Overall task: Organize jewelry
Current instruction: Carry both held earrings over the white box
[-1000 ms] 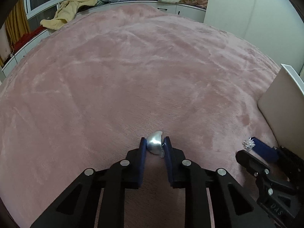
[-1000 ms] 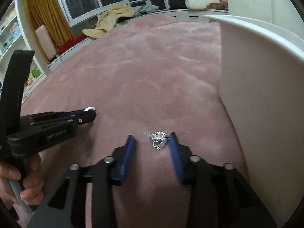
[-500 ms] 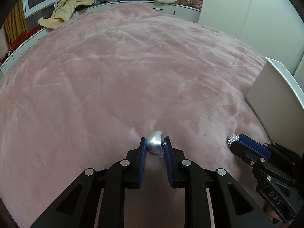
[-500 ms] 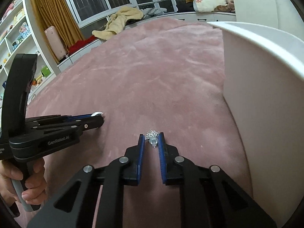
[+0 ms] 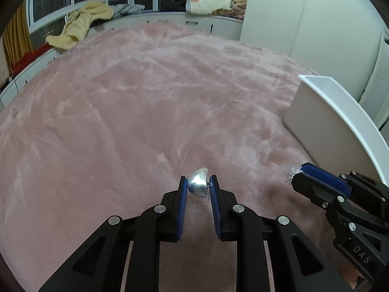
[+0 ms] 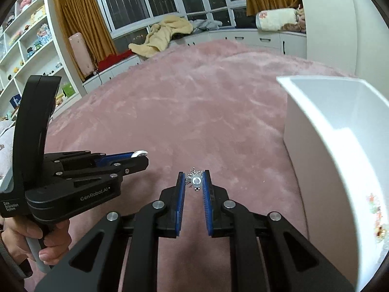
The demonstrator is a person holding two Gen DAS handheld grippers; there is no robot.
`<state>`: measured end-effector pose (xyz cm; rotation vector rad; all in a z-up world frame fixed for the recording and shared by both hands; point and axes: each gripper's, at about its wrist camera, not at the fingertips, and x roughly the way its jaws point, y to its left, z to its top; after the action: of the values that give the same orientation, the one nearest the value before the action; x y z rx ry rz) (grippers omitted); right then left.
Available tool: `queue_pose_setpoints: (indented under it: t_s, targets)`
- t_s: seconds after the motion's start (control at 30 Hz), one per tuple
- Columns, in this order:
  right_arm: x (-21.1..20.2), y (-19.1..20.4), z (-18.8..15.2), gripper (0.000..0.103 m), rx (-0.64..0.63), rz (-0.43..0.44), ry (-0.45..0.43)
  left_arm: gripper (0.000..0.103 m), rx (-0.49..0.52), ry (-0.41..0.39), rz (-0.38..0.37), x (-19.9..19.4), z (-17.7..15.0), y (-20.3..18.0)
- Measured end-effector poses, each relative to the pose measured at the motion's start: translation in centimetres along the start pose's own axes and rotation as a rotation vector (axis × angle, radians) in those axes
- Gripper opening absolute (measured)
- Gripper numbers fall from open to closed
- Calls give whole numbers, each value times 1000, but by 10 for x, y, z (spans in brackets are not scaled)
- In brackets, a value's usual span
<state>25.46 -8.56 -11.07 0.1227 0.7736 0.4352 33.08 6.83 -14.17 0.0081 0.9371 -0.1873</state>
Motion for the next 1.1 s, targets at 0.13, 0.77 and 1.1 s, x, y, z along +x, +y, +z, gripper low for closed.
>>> queue_pose_setpoints:
  t_s: [0.13, 0.77, 1.1]
  targets:
    - [-18, 7, 2, 15, -10, -14, -11, 23, 0, -35, -3, -22, 4, -1]
    - [-129, -54, 23, 15, 37, -144, -118, 23, 107, -158, -109, -103, 33, -94]
    - [-183, -120, 6, 15, 94, -238, -140, 23, 192, -165, -195, -102, 39, -182]
